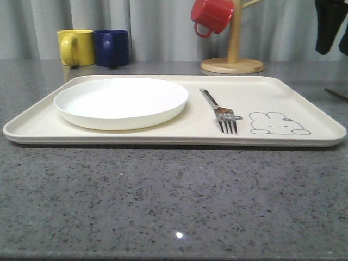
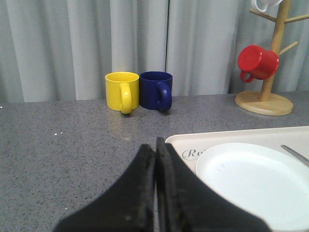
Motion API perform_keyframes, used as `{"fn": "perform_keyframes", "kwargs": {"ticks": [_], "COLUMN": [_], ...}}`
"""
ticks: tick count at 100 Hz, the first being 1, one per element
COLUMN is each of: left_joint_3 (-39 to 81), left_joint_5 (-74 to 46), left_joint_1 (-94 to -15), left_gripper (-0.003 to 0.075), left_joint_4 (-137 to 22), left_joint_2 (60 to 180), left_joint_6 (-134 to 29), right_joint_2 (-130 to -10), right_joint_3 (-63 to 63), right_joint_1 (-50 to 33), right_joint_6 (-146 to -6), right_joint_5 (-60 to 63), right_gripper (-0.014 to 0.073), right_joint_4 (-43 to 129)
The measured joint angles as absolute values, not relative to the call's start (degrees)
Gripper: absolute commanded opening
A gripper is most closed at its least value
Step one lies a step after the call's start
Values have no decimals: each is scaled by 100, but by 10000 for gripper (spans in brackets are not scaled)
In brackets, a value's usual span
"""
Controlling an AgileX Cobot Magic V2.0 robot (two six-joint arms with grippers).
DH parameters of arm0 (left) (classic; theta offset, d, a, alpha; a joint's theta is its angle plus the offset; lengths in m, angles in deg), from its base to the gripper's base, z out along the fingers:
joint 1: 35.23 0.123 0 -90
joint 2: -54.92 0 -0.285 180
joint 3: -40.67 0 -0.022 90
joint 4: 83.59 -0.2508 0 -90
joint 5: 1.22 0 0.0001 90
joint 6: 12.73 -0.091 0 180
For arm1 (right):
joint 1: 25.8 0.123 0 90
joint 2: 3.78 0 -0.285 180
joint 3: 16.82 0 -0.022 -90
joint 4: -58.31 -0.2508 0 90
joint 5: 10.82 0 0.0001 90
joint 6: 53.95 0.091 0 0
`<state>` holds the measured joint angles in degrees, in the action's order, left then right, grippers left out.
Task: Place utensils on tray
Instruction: 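Move the right gripper back over the chopsticks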
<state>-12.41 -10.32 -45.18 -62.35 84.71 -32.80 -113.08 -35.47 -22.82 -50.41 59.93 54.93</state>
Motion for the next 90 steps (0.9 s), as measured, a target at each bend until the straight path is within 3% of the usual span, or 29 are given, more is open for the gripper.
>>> {"fn": "perform_keyframes", "kwargs": {"ticks": [33, 90], "left_joint_3": [-1241, -1241], "left_joint_5": [-1032, -1032], "left_joint_1": [-4518, -4518], "left_gripper": [-18, -18], "left_joint_4": [-6235, -6235], "left_joint_2": [8471, 8471], "left_joint_6": [-3280, -3280], "right_joint_2": [-11521, -12211], "right_joint_3": [-3326, -3317], "right_joint_1": [-2789, -2827], "right_joint_6": [-5395, -5583], "right_joint_5": [5995, 5973], "right_gripper": [323, 313], "right_joint_4": [5499, 5521]}}
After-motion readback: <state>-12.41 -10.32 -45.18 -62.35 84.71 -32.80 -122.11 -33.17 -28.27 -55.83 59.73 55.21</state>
